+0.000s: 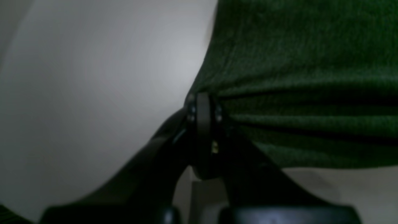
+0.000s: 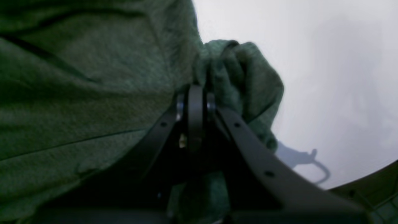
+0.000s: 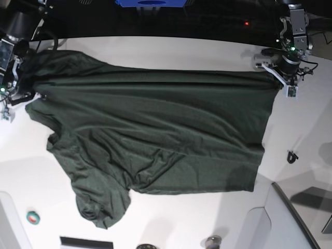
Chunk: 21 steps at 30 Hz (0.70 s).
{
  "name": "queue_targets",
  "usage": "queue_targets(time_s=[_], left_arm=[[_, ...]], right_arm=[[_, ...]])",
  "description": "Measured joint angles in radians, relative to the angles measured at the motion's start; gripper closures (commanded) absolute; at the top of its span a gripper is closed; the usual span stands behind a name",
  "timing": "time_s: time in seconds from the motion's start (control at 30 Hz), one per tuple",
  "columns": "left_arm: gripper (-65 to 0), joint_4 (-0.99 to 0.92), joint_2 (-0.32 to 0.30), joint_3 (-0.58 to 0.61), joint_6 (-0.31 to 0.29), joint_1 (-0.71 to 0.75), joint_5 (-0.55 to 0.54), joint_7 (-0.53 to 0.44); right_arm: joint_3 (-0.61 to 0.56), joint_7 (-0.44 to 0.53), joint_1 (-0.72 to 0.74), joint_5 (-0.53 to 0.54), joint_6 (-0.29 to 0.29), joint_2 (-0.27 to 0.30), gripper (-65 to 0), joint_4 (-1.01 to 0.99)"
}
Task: Layout the t-shirt on the table in an organized manner, then fold the t-shirt properly
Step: 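Pull the grasped shirt edge away from the left gripper with the right gripper, then release the shirt with the right gripper and regrasp its edge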
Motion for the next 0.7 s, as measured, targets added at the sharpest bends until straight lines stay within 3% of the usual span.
queue_targets(time_s=[0.1,0.17,0.3,0.4,0.5,0.6,0.7], left_arm=[[0.0,0.058,0.004,0.002,0.000,0.043,0.010,0.039],[0.0,0.096,0.005,0.002,-0.001,0.053,0.013,0.107],[0.0,0.159,0.022,-0.056,-0.023,0.069,0.019,0.206],[0.0,0.197,0.025,-0.106,-0.023,0.099,0.032,0.251],[0.0,0.240,0.022,-0.124,-0.018,0.104,0.033,0.244],[0.0,0.270,0.022,-0.116,-0.019,0.100,0.033,0.237],[0.0,0.269,0.031,-0.115,-0.019,0.102,0.032,0.241]], right_arm=[[0.000,-0.037,0.000,0.003,-0.002,0.000,-3.0,0.003],[0.003,-0.074,-0.011,-0.019,-0.011,-0.031,-6.0,0.045],[-0.010,-0.079,-0.120,-0.014,-0.016,-0.115,-17.7,0.332],[-0.047,-0.060,-0.109,-0.015,-0.013,-0.104,-23.9,0.449],[-0.167,-0.040,-0.068,-0.011,-0.013,-0.046,-24.2,0.409],[-0.252,-0.054,-0.037,-0.001,-0.011,-0.030,-23.9,0.322],[-0.313,-0.043,-0.005,-0.007,-0.010,-0.024,-15.0,0.263]])
